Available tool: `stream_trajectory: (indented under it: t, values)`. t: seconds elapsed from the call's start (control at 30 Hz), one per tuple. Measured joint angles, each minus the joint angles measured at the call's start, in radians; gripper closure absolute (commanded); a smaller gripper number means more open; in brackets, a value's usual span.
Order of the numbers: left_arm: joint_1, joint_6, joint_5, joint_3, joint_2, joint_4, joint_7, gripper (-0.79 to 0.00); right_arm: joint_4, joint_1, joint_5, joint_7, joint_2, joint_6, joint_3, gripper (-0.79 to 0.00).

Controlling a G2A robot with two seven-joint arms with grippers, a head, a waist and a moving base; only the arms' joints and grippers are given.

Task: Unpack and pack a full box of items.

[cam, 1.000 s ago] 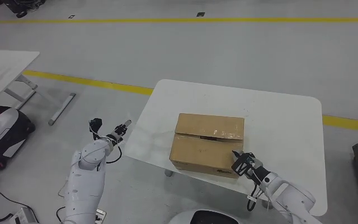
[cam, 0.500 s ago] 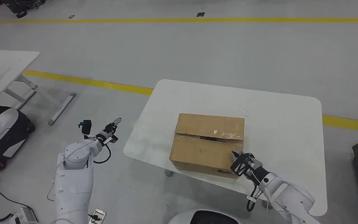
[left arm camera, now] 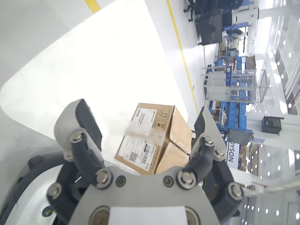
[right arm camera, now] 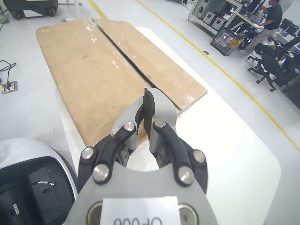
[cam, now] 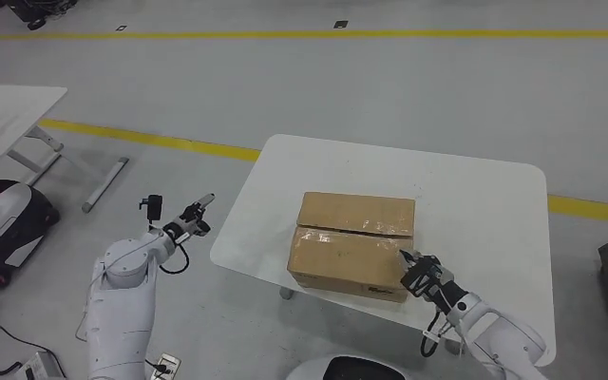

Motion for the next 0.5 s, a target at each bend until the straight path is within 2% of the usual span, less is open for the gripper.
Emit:
stream_trajectory:
  t: [0.27,0.37,0.5]
  values:
    - [0.136,-0.032,0.013,0.148,-0.012,-0.322,-0.005,-0.785,-0.093,-0.095,0.026,-0.012,0.021,0.041,0.135,0.0]
    - [0.171,-0.055,0.065,0.214,-0.011,-0.423,-0.014,-0.785,-0.108,-0.12,0.035,-0.01,0.028,0.044,0.183,0.0]
    - [0.182,-0.082,0.173,0.315,-0.01,-0.506,0.002,-0.785,-0.118,-0.147,0.04,-0.009,0.034,0.051,0.23,0.0]
